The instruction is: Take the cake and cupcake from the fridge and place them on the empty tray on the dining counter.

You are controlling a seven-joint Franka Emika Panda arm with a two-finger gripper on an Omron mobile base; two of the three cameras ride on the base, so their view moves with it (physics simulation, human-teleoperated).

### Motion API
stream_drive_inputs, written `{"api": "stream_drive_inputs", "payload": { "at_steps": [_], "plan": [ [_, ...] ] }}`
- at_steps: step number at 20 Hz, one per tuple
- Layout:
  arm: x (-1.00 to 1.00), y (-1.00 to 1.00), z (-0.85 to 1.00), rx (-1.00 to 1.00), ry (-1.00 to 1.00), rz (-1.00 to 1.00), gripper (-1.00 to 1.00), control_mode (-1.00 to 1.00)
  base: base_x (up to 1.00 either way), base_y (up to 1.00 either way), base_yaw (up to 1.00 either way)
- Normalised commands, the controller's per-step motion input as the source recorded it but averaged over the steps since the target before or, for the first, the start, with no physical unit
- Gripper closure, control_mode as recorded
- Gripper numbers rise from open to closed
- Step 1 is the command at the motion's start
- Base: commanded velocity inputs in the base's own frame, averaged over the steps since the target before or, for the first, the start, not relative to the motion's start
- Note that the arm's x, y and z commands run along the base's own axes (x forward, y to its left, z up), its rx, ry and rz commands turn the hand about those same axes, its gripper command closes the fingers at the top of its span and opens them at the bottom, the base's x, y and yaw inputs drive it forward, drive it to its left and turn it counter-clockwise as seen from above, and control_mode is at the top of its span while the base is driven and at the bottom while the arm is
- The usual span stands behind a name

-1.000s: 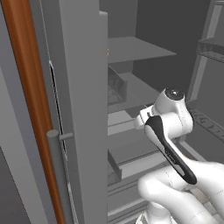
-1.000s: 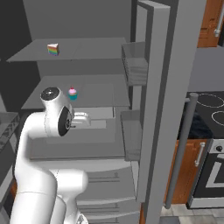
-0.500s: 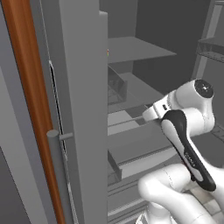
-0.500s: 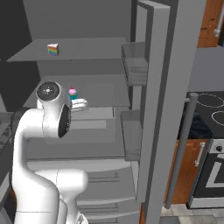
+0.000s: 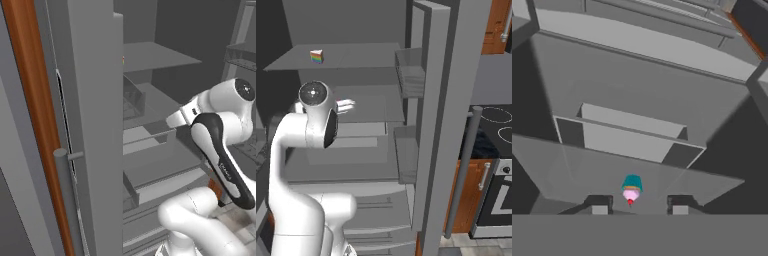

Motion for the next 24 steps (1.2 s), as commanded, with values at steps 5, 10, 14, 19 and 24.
{"api": "stream_drive_inputs", "payload": {
  "at_steps": [5, 10, 14, 19, 24],
  "plan": [
    [-0.06, 0.00, 0.73, 0.00, -0.01, 0.00, -1.00, -1.00, 0.00, 0.00, 0.00],
    [0.00, 0.02, 0.53, 0.00, -0.05, 0.00, -1.00, -1.00, 0.00, 0.00, 0.00],
    [0.07, 0.17, 0.39, 0.00, -0.03, 0.00, -1.00, -1.00, 0.00, 0.00, 0.00],
    [0.11, 0.13, 0.31, 0.02, -0.07, 0.00, -1.00, -1.00, 0.00, 0.00, 0.00],
    [0.20, 0.18, 0.28, 0.00, 0.00, 0.00, -1.00, -1.00, 0.00, 0.00, 0.00]
  ]
}}
